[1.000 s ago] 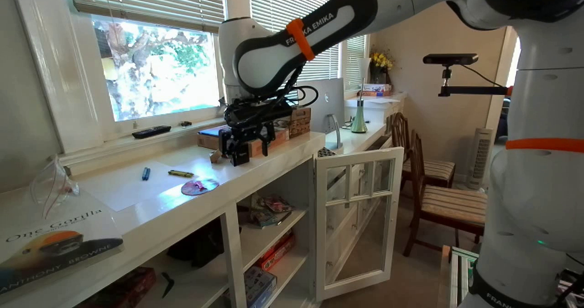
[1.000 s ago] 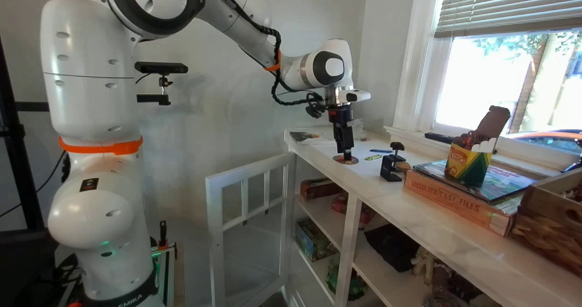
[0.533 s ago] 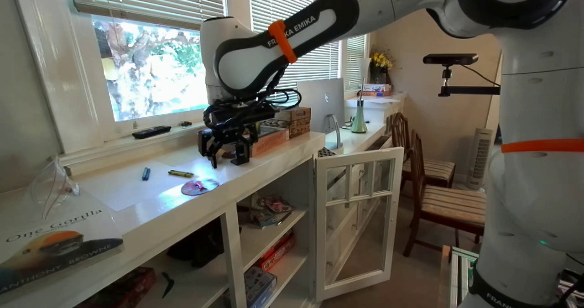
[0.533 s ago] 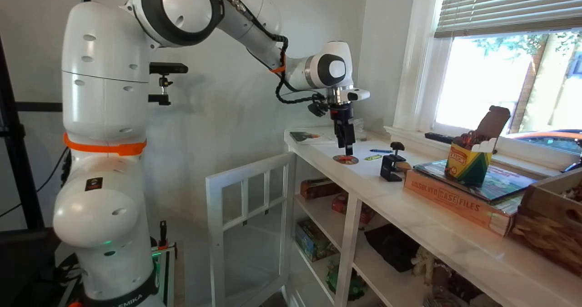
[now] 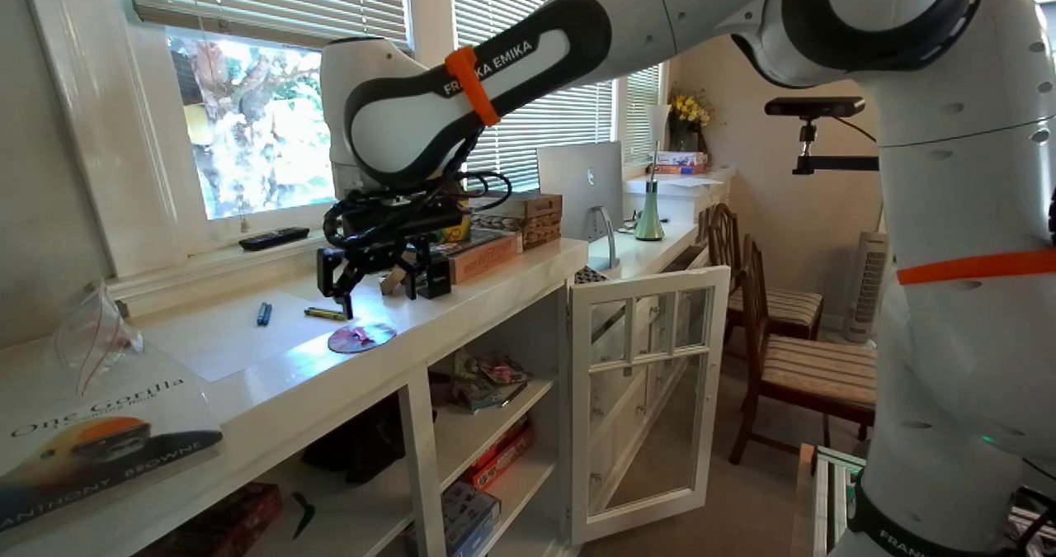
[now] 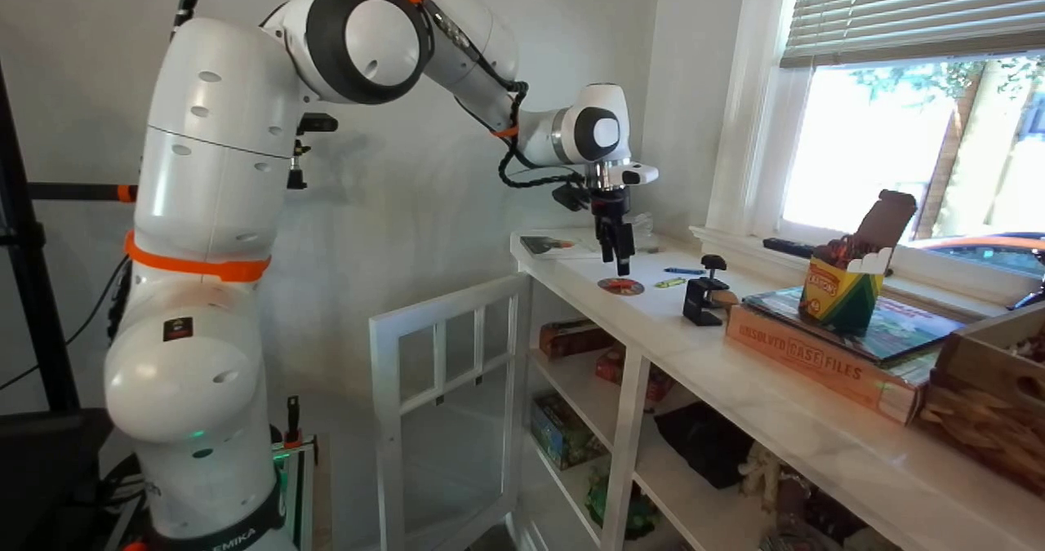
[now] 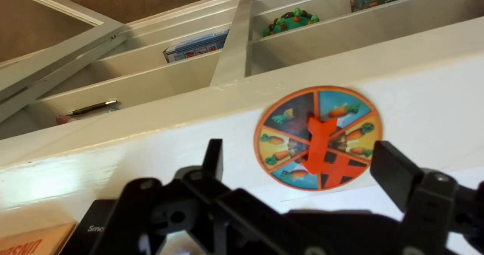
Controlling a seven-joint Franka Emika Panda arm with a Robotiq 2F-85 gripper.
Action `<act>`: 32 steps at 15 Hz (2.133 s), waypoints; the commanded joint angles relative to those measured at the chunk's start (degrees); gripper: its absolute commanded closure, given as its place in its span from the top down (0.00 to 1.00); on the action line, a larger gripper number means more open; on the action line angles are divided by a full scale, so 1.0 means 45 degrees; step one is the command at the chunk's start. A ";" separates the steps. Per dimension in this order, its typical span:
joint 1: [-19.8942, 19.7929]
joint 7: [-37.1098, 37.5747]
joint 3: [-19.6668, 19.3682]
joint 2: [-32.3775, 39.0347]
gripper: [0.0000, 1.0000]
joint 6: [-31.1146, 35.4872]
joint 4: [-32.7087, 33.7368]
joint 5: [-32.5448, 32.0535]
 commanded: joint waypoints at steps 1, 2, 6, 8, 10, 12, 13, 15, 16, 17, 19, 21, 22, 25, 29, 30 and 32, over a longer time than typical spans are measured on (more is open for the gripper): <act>0.0278 -0.0458 -0.0241 0.0594 1.00 0.0267 0.0395 0.0321; 0.0308 -0.0516 -0.0265 0.0669 1.00 0.0381 0.0394 0.0283; 0.0471 -0.0586 -0.0441 0.0953 1.00 0.0539 0.0493 0.0037; 0.0516 -0.0659 -0.0512 0.1078 0.99 0.0579 0.0579 0.0080; 0.0565 -0.0686 -0.0577 0.1187 0.93 0.0615 0.0660 0.0069; 0.0578 -0.0725 -0.0618 0.1281 0.81 0.0648 0.0728 0.0125; 0.0590 -0.0744 -0.0638 0.1308 0.77 0.0698 0.0726 0.0134; 0.0599 -0.0782 -0.0662 0.1343 0.65 0.0774 0.0739 0.0148; 0.0592 -0.0800 -0.0670 0.1362 0.66 0.0792 0.0759 0.0181; 0.0582 -0.0833 -0.0675 0.1370 0.69 0.0811 0.0770 0.0224; 0.0580 -0.0842 -0.0702 0.1387 0.70 0.0833 0.0811 0.0227; 0.0577 -0.0835 -0.0727 0.1378 0.72 0.0861 0.0825 0.0236; 0.0572 -0.0842 -0.0739 0.1368 0.72 0.0867 0.0835 0.0247; 0.0529 -0.0932 -0.0731 0.1345 0.69 0.0866 0.0848 0.0380; 0.0543 -0.1016 -0.0759 0.1278 0.68 0.0723 0.0784 0.0418; 0.0538 -0.1046 -0.0760 0.1230 0.70 0.0713 0.0732 0.0423; 0.0531 -0.1107 -0.0783 0.1116 0.67 0.0664 0.0617 0.0402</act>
